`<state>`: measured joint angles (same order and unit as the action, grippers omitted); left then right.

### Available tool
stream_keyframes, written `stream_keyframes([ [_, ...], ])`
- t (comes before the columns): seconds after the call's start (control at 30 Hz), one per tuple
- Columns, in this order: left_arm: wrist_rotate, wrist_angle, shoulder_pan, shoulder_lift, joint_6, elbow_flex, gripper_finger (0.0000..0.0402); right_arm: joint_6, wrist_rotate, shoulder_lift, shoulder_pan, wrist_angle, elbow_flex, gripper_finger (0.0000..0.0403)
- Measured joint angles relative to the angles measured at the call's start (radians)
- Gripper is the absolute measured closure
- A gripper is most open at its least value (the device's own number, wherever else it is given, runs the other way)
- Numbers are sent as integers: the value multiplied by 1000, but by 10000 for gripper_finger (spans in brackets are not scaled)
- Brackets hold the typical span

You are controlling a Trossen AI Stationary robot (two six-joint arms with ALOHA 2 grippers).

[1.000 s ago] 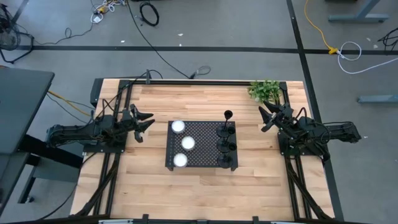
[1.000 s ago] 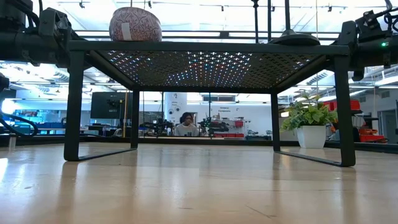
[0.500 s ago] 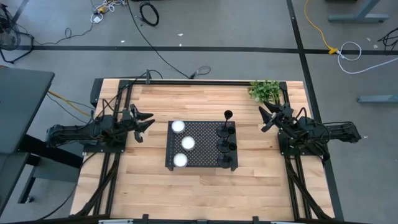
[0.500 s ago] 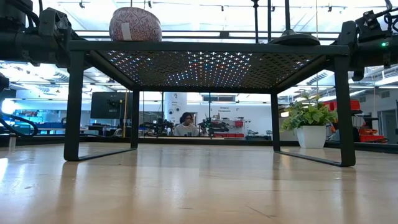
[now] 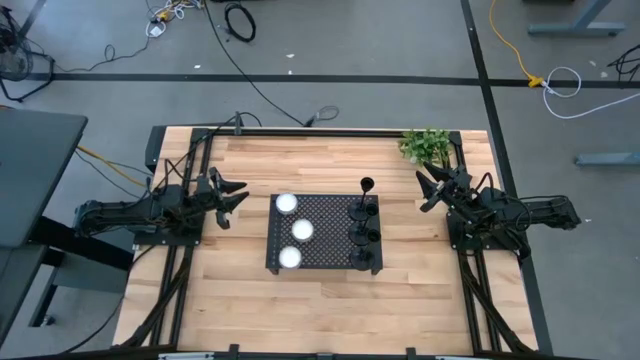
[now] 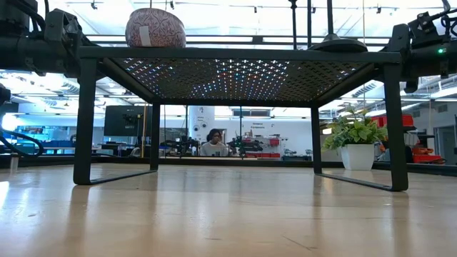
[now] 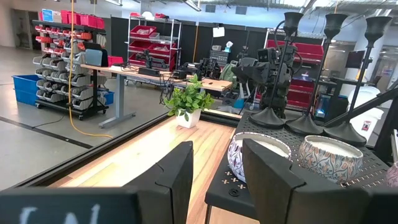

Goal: Pick & Place candle stick holders
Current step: Return to Home Position

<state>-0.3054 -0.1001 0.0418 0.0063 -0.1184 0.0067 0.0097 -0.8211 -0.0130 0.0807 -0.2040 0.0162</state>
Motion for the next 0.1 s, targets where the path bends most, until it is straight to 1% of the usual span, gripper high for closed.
stream_keyframes([
  [0.1,0,0,0,0,0,0,262,0,0,0,0,0,0,207],
])
